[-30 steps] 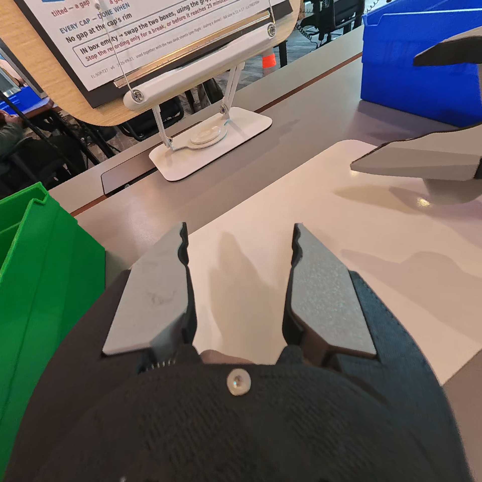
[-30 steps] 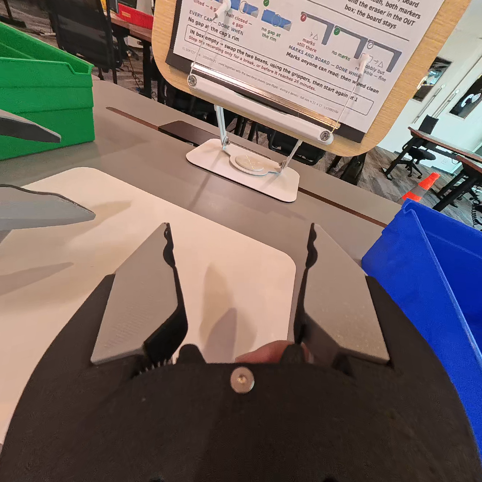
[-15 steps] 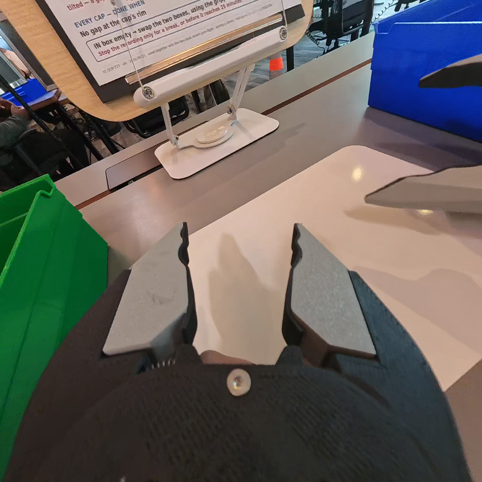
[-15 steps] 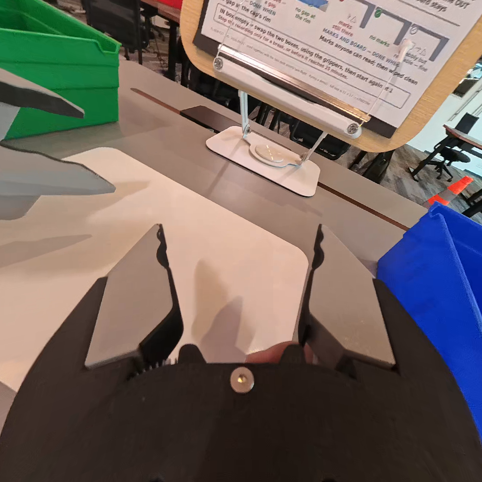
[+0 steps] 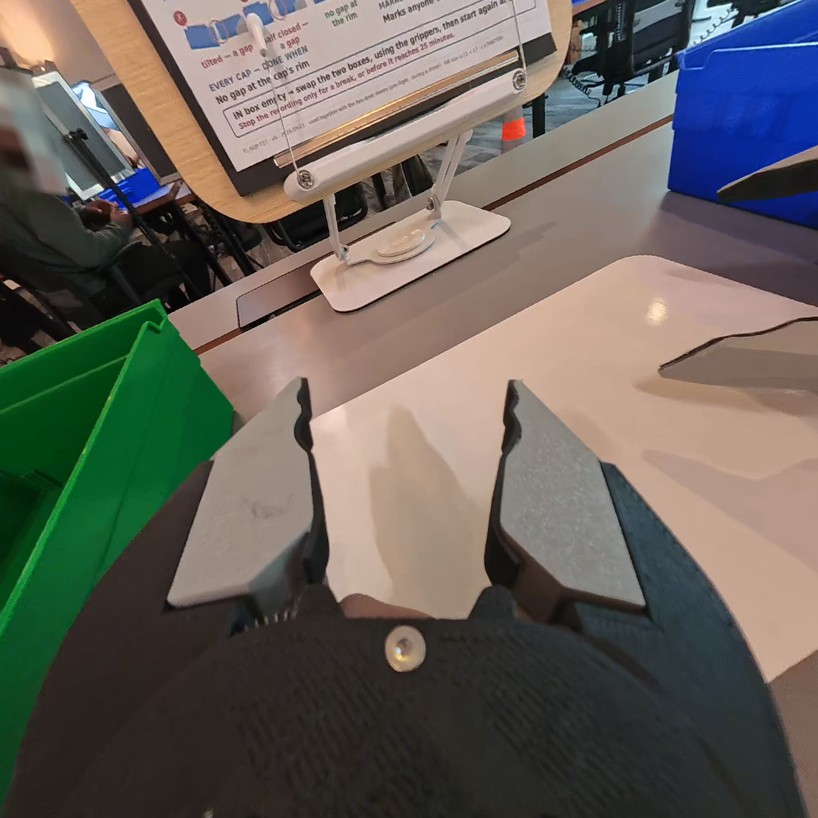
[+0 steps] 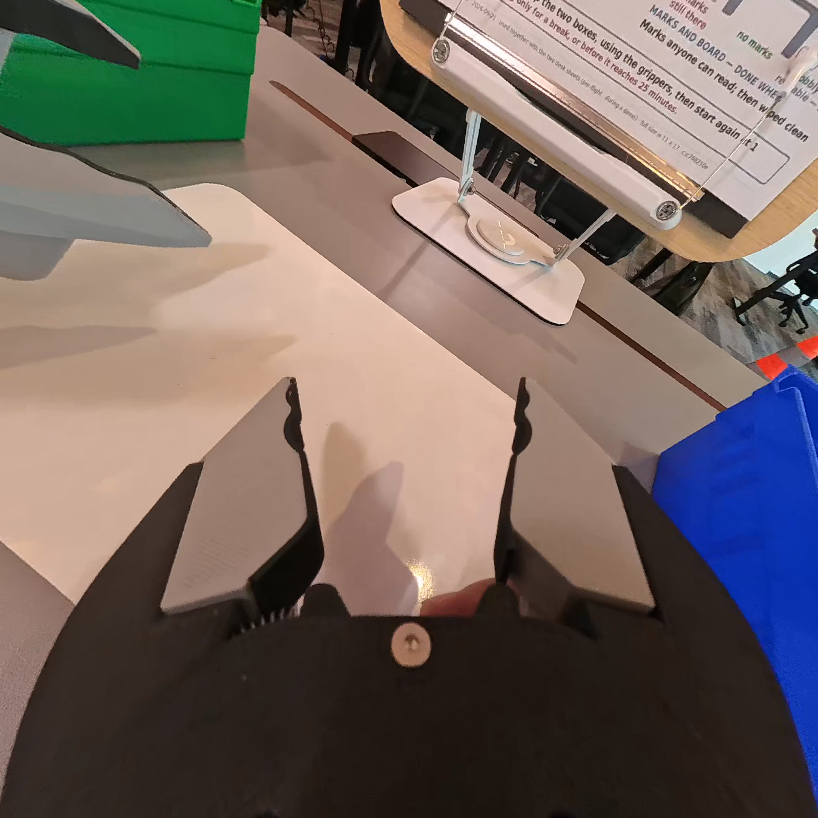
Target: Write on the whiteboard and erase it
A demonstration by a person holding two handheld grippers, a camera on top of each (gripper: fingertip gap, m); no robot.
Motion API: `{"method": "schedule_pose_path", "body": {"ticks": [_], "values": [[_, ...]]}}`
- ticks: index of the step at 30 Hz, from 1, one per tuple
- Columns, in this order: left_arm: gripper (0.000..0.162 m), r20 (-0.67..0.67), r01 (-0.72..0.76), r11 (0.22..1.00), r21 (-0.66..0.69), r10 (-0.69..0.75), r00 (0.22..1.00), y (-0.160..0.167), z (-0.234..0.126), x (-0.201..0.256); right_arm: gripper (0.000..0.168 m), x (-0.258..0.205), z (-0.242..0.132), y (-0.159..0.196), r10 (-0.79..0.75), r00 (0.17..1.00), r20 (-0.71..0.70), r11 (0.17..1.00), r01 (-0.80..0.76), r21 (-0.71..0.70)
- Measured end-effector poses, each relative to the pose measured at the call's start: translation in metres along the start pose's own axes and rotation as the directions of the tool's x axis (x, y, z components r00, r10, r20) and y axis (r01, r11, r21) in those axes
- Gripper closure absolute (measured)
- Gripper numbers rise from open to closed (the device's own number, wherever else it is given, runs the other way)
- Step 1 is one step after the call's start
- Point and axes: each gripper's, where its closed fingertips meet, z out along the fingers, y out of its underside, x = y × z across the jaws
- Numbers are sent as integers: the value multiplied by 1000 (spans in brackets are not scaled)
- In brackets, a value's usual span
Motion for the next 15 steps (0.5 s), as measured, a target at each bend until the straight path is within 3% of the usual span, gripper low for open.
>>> {"method": "schedule_pose_path", "body": {"ticks": [4, 5, 7, 9, 12, 15], "values": [[76, 13, -6, 1000, 14, 6, 1000, 0, -8, -2, 86, -1, -2, -2, 7, 1000, 17, 1000, -7, 10], [76, 18, -6, 1000, 17, 5, 1000, 1, -12, -2, 102, -1, -3, -3, 5, 1000, 19, 1000, -5, 14], [77, 23, 12, 1000, 14, -12, 1000, 4, -19, -1, 168, -8, -5, -4, -19, 997, 74, 1000, 18, 24], [76, 2, 49, 999, -8, -49, 999, 11, -30, 2, 168, -7, -6, -5, -12, 997, 74, 999, 10, 32], [76, -34, 120, 993, -14, -120, 992, 15, -56, 5, 128, 2, -7, -6, 13, 999, 42, 999, -15, 43], [76, -9, 84, 996, 13, -84, 996, 10, -90, -8, 113, 8, -9, -10, 48, 998, 33, 996, -50, 72]]}}
